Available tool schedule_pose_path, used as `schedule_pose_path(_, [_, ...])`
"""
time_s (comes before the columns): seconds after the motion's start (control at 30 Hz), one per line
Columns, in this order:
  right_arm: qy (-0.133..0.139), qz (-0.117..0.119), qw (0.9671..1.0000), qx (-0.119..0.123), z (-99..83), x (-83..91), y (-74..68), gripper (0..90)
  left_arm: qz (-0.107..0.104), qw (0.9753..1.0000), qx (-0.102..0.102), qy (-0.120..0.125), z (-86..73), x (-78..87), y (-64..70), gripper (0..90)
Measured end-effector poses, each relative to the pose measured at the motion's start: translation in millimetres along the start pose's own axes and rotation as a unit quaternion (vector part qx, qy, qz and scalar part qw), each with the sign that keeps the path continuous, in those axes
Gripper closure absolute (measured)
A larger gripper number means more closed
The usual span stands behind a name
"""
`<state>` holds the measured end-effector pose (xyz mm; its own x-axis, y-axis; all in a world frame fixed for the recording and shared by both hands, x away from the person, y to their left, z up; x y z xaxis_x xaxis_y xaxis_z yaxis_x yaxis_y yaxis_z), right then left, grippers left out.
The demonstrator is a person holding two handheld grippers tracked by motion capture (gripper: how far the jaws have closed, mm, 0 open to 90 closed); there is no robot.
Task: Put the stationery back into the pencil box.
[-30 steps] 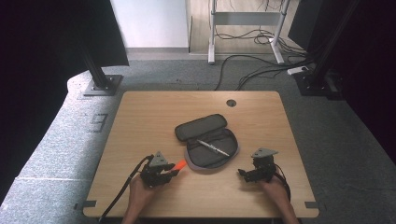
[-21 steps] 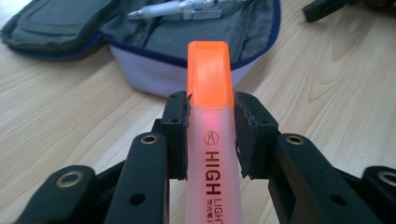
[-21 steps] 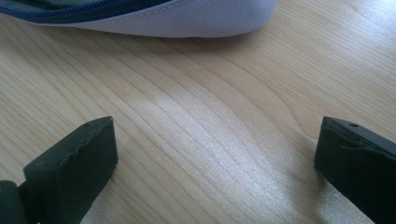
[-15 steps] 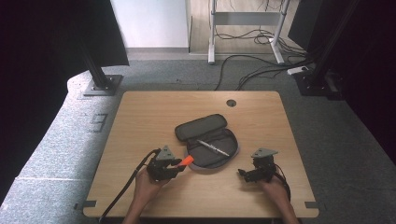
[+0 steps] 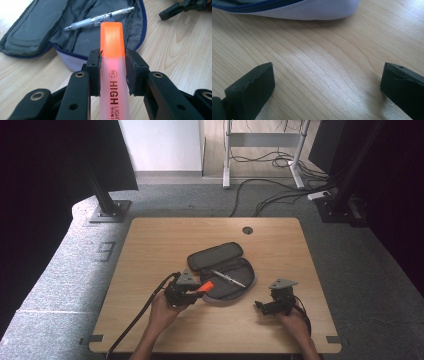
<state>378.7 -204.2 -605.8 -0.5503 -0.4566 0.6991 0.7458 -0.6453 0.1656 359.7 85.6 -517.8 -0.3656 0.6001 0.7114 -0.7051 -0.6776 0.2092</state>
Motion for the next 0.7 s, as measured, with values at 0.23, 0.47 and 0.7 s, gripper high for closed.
schedule_pose_path(0.23, [0.0,0.0,1.0,0.0,0.0,0.0,0.0,0.0,0.002,0.9998,-0.014,-0.011,13.0,-9.4,3.2,66.8])
schedule_pose_path(0.47, [0.0,0.0,1.0,0.0,0.0,0.0,0.0,0.0,0.002,0.9997,-0.023,-0.012,25.6,-16.3,4.0,66.8])
schedule_pose_path(0.7, [0.0,0.0,1.0,0.0,0.0,0.0,0.0,0.0,-0.009,0.9995,-0.028,-0.008,39.1,-23.7,5.5,66.8])
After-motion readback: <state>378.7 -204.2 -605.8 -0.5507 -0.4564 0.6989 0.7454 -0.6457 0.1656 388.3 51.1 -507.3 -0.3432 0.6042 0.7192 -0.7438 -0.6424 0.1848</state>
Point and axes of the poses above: each handheld gripper's, and its own axes: x roughly backward along the jaws, z roughly out of its top, y roughly to its right, the point moved 7 cm from there along -x, roughly forward along the jaws, and after that the axes turned 14 degrees about x, right-handed, at the moved point
